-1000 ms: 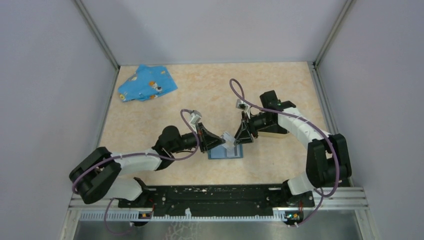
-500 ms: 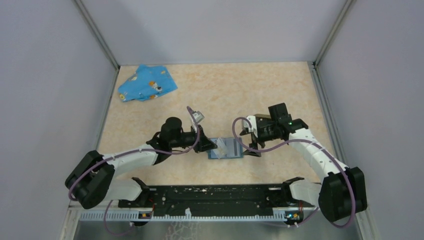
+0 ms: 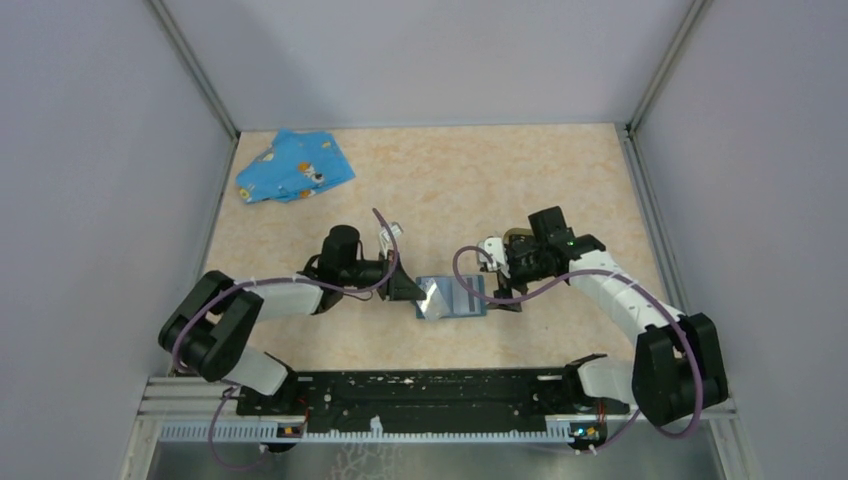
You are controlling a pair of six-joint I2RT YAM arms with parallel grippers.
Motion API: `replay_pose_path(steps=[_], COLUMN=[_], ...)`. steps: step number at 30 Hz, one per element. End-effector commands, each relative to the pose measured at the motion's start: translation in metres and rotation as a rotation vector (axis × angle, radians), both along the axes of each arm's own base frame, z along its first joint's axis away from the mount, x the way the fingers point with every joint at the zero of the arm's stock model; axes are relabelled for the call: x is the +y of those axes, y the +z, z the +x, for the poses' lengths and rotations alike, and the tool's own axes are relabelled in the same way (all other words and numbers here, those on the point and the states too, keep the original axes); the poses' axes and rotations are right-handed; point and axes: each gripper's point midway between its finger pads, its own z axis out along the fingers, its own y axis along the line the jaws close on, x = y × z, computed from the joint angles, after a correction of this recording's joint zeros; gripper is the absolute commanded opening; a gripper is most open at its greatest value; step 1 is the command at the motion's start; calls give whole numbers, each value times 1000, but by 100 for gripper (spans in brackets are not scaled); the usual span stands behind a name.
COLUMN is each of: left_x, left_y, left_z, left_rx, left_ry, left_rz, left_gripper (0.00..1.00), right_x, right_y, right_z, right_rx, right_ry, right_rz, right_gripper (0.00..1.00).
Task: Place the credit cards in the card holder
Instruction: Insert the credit card into the card holder.
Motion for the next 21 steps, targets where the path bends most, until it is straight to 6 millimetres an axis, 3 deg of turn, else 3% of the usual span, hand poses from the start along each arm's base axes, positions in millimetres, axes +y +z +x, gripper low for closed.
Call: replay_pose_path(steps=[1, 6, 21], left_x=[-6, -6, -7], left_y=[6, -9, -23], left_z=[1, 7, 16], left_rx=[3, 26, 44], left_ry=[-72, -49, -53], left_rz=[-43, -1, 30], left_gripper=[0, 0, 0], right_x=[2, 1, -2], right_y=[-4, -12, -27], right_z=[7, 7, 7], right_rx=[-66, -63, -63], right_ry=[30, 36, 45], right_rz=[-19, -48, -119], right_gripper=[84, 83, 82])
